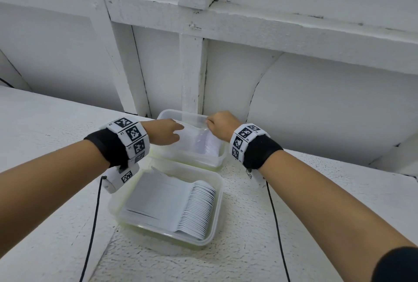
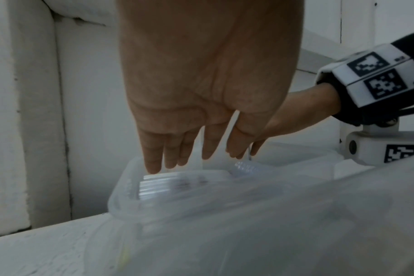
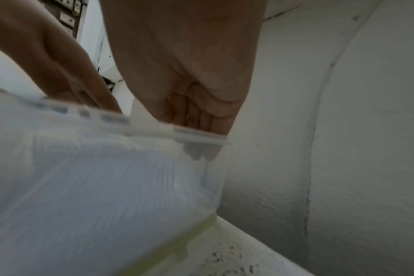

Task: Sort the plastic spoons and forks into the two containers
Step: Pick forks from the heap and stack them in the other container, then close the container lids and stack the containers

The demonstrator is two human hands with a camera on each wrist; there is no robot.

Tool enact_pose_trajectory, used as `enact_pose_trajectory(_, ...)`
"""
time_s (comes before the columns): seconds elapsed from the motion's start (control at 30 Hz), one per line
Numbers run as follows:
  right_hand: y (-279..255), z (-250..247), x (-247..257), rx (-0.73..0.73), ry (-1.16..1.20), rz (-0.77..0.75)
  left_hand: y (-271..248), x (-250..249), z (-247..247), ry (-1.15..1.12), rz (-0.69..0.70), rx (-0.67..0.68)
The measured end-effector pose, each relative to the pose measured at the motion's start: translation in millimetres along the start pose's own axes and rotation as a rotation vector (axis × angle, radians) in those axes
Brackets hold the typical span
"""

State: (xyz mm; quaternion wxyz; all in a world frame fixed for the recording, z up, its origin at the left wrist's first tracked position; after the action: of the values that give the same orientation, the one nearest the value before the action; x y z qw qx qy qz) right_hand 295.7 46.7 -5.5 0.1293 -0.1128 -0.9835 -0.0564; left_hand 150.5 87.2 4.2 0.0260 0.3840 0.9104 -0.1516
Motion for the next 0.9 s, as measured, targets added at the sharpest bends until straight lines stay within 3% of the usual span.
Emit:
enact_pose_trajectory(0.23, -56, -50, -2, -0.194, 0.308, 0.090, -53, 20, -14, -0.171, -0.001, -0.139)
enact_pose_trajectory(0.47, -152, -27, 12, 0.025, 0.516, 0.270, -116, 48, 8, -0.250, -0.222, -0.229)
enact_pose_trajectory(0.63, -195, 15, 21, 0.112, 0.749, 0.567, -136, 47, 36, -0.378, -0.317, -0.224)
enact_pose_trajectory(0.77, -208, 35, 28, 0.029, 1.055, 0.770, -139, 55, 44, -0.596, -0.461, -0.345)
enact_pose_trajectory(0.9, -217, 25, 18, -0.120, 1.017, 0.793, -150, 51, 43, -0.874, -0.530, -0.430)
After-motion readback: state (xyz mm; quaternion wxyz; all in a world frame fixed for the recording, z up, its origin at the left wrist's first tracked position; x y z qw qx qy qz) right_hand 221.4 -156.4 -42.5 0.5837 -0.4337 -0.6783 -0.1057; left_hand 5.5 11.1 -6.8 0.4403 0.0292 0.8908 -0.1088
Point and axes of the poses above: each hand's wrist, its own y-axis towards the middle knuckle, its own z-axis out of the palm, x = y × z, the point moved 6 cm from there along y, towards the middle knuckle, and after that the axes turned 12 degrees about -x, right-handed, at the moved point
